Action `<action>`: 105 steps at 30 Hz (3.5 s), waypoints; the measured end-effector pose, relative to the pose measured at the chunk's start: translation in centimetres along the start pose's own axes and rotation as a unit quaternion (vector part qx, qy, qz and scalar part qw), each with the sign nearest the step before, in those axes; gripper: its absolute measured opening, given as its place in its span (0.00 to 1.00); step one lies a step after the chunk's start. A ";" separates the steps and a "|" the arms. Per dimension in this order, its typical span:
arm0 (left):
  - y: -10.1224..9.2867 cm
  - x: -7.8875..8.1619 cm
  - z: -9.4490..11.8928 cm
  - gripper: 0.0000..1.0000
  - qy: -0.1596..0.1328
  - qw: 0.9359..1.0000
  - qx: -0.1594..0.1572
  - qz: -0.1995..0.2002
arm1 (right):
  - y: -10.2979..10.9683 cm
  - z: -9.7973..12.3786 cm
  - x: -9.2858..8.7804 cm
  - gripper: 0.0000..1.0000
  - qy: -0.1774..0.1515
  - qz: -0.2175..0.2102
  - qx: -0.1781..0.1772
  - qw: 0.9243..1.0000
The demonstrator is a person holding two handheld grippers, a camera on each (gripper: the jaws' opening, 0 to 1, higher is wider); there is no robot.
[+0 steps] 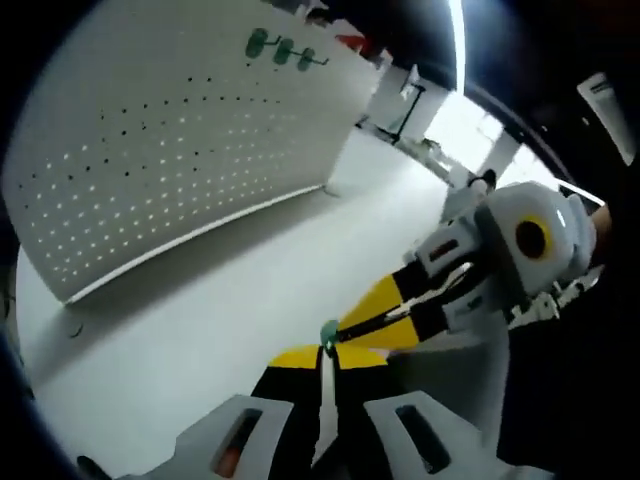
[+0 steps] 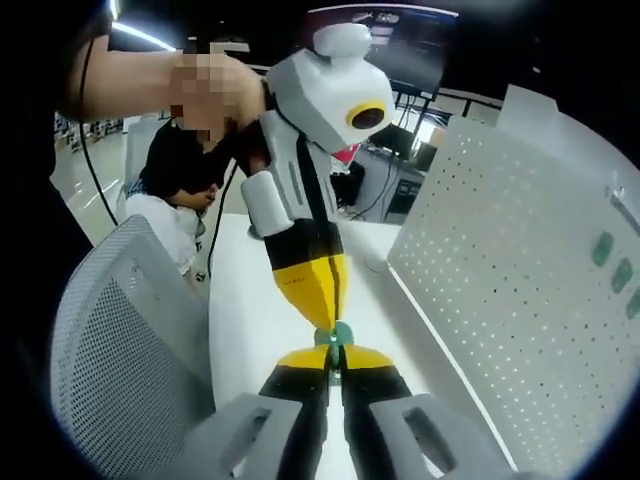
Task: Insert the hook assembly into the mounting plate slot until the hook locks in place.
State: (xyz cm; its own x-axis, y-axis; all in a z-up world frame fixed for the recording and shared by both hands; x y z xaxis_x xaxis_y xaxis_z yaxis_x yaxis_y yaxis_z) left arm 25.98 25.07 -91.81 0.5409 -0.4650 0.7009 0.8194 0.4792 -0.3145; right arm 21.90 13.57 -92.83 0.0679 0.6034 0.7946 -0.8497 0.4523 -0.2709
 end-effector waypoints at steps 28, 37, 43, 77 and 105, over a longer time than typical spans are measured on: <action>-2.1 1.4 1.0 0.77 -0.121 0.990 0.016 -0.069 | -2.1 1.9 0.2 0.00 -0.038 -0.089 -0.033 0.995; -2.5 1.2 1.1 0.90 -0.152 0.987 0.021 -0.039 | -3.0 2.1 0.7 0.00 -0.078 -0.175 -0.044 0.981; -2.5 1.1 1.6 0.95 -0.173 0.984 0.031 -0.016 | -3.5 2.1 0.8 0.00 -0.098 -0.223 -0.048 0.969; -3.1 1.4 4.1 1.00 -0.270 0.959 0.081 0.010 | -7.0 4.7 1.0 0.00 -0.190 -0.339 -0.102 0.916; -3.2 1.6 5.0 0.98 -0.282 0.955 0.083 0.019 | -9.2 8.1 1.1 0.00 -0.243 -0.374 -0.173 0.878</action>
State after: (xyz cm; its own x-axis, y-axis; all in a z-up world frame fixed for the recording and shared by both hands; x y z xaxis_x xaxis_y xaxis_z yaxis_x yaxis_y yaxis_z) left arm 23.25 26.49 -86.50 0.3420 0.0083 0.9397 0.7343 0.6217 -0.2727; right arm 25.54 4.83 -85.06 0.2379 -0.2611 0.9355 -0.4468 0.8258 0.3441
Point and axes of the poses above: the point that each gripper's makers call its tool centre point, and the gripper's own axes: z roughly backward along the fingers, y roughly to its left, x roughly out of its top, the point moved 8 cm from there along z, roughly backward along the fingers, and after that the axes turned 2 degrees about x, right-handed, at the moved point
